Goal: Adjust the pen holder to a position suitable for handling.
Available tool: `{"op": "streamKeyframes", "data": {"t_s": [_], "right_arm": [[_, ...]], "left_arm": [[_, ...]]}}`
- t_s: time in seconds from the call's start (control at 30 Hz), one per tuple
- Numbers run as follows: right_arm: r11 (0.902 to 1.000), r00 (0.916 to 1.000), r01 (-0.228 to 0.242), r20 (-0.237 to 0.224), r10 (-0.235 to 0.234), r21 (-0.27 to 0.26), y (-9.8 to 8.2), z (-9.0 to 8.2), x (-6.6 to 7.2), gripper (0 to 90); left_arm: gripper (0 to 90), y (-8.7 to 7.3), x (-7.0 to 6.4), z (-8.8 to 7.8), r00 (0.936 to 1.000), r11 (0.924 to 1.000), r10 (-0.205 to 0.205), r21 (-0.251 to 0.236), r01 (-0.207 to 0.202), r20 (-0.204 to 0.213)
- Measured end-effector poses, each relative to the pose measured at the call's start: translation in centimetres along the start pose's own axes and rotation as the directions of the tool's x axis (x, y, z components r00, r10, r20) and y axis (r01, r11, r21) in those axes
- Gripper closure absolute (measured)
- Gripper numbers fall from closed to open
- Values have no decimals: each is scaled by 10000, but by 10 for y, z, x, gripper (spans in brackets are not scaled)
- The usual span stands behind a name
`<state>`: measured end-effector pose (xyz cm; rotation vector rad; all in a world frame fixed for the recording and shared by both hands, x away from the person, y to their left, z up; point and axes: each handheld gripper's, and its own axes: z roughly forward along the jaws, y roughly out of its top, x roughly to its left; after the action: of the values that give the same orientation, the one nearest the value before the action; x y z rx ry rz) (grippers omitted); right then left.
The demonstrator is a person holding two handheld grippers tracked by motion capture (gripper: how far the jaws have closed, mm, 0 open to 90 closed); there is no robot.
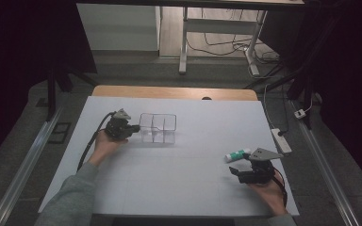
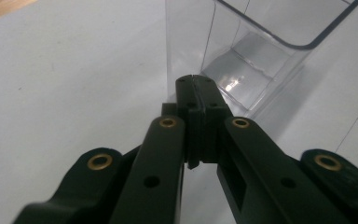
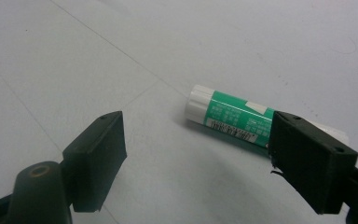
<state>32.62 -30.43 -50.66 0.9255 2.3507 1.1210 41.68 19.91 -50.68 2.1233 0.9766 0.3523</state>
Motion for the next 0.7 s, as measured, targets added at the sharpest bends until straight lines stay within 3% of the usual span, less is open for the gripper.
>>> {"op": "streamKeyframes", "data": {"t_s": [0.5, 0.7], "right_arm": [[10000, 10000, -12, -16, 12, 3, 0, 0, 0, 184], [10000, 10000, 3, -6, -3, 25, 0, 0, 0, 185]], "left_arm": [[887, 13, -16, 13, 9981, 9993, 368, 30, -370, 500], [887, 21, -22, 18, 9976, 9988, 482, -128, -476, 506]]}}
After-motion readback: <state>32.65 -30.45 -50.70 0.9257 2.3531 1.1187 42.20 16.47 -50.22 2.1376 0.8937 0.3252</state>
